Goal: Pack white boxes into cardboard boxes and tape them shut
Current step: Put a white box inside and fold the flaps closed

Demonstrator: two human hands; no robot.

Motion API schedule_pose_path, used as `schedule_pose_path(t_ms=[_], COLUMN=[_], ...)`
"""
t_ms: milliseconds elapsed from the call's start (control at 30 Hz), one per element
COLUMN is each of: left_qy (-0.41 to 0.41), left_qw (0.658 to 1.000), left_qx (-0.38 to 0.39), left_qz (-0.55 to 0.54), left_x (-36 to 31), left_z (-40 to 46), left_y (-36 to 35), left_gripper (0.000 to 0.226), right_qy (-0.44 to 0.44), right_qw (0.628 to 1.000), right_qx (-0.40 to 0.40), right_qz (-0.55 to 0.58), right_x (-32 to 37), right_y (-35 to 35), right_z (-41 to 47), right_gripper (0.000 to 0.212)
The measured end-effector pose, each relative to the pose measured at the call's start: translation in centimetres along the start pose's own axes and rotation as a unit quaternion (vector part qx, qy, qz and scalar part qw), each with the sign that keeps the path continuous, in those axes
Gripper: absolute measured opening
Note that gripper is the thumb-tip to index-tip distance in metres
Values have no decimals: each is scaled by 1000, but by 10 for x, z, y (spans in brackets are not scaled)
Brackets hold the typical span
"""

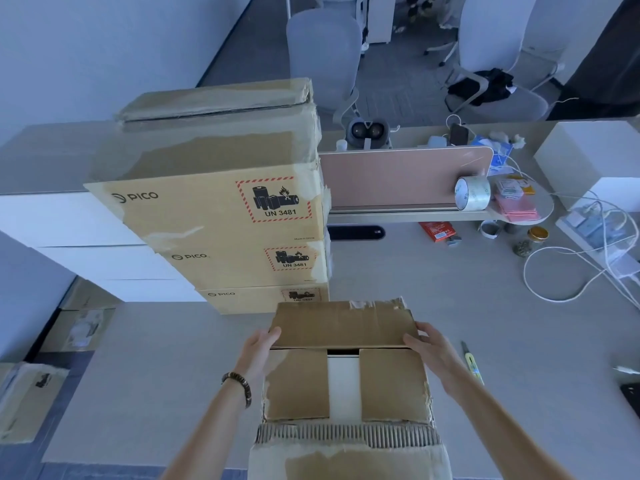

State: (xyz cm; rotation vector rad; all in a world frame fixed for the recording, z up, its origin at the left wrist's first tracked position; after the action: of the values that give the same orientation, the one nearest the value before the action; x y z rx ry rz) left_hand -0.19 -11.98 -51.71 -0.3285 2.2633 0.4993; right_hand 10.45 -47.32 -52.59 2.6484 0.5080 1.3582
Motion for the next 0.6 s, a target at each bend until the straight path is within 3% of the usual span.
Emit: schedule_pose_path(t_ms=[100,333,400,533,600], left_qy=[-3,-15,-21,-30,-33], left_qw=[1000,999,998,996,995], left_qx=[-13,4,12,9,-2], left_qz=[-3,-48,-58,-78,-98], left_x=[0,1,0,-1,-1], left_z=[-7,-27,-35,-51,-59], left_y=[8,11,11,11,13], left_gripper=[38,61,60,74,64], right_qy=[13,55,65,66,65], right_qw=[1000,997,995,993,991], right_qx=[9,25,38,30,31], right_qz=[16,48,67,94,108], right_x=[9,15,17,17,17], right_y=[3,7,7,11,12], right_z=[-11,-32,-40,-56,-64], right_gripper=[29,31,53,128,136])
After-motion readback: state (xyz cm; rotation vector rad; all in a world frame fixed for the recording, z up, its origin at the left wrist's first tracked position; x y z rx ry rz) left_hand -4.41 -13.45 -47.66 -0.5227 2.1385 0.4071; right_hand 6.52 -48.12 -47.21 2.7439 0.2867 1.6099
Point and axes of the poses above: each hand's wrist, its own z-axis towards the middle knuckle, its own y-axis out of the back of the hand, x = y × z, the point moved 8 cm from there along z, towards the middle knuckle, and after that the axes turned 5 degrees about -x, right-handed, at the moved point
